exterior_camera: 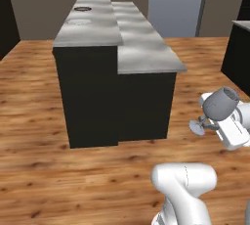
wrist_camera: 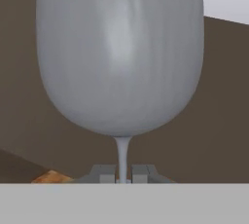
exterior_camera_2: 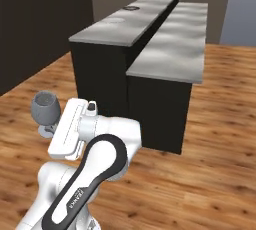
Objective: Retrieve the wine glasses from the counter and place one next to each plate.
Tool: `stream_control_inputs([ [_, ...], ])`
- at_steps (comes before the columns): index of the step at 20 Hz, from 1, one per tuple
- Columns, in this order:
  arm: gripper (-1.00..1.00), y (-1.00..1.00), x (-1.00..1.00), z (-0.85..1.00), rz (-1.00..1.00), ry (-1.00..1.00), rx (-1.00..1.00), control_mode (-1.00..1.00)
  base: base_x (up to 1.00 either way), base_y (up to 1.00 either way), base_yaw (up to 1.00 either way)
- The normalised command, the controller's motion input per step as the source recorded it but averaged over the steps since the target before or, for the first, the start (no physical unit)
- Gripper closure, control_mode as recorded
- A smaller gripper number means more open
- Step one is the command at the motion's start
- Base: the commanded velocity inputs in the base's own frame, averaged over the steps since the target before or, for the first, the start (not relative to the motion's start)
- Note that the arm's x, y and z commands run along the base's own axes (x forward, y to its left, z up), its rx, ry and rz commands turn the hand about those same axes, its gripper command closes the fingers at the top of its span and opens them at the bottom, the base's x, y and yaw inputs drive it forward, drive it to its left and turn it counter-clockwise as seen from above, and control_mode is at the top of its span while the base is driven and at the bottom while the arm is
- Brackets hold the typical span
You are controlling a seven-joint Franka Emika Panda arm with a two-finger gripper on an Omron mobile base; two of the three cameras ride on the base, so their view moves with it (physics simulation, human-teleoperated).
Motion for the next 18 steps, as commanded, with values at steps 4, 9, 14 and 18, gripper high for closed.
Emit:
stream_control_inputs([
  [4,1.00,0.00,0.00,0.00,0.00,0.00,0.00,1.00,-0.24,1.00,-0.18],
  [9,1.00,0.00,0.00,0.00,0.00,0.00,0.00,1.00,-0.39,1.00,-0.15],
  [14,1.00,0.00,0.00,0.00,0.00,0.00,0.00,1.00,-0.41,1.00,-0.14],
  [18,1.00,0.00,0.00,0.00,0.00,0.00,0.00,1.00,-0.24,1.00,-0.16],
])
